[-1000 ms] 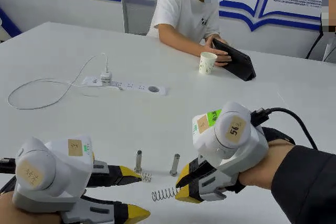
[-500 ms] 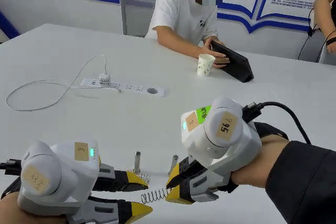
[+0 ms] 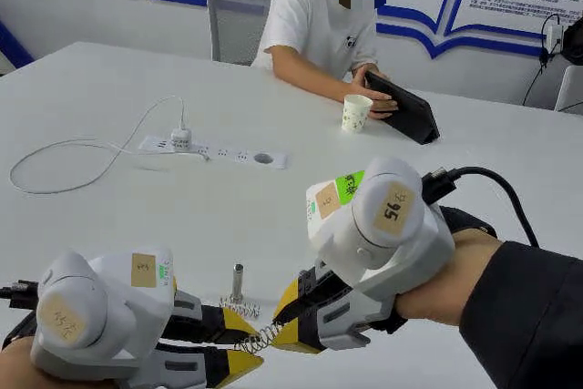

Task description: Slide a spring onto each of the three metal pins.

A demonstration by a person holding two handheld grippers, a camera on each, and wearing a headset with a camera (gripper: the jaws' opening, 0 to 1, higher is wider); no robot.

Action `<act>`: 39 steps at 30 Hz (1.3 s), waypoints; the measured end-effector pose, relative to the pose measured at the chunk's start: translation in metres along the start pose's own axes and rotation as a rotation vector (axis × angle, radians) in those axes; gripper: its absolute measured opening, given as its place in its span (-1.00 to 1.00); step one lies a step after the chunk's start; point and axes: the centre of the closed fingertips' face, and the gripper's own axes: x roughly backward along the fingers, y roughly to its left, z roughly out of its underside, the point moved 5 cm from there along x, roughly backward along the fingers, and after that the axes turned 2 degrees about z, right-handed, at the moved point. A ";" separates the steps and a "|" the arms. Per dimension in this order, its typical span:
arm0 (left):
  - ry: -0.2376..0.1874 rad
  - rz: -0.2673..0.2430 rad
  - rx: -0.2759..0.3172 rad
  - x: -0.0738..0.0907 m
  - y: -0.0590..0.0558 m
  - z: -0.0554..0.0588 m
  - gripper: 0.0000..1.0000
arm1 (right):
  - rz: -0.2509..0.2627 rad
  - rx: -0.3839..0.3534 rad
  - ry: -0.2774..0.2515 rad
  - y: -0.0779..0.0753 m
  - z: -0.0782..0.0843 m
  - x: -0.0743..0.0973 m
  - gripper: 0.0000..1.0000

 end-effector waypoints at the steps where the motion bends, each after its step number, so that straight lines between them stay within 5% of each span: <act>1: 0.000 0.002 0.001 0.000 0.000 0.000 -0.77 | -0.001 0.000 -0.006 0.000 -0.002 0.000 -0.78; 17: 0.000 0.018 -0.011 -0.004 -0.005 -0.002 -0.77 | -0.011 0.037 -0.026 0.007 -0.017 -0.002 -0.78; 39: -0.011 0.012 0.018 -0.002 -0.003 -0.002 -0.66 | -0.007 0.043 -0.012 0.002 -0.015 0.000 -0.78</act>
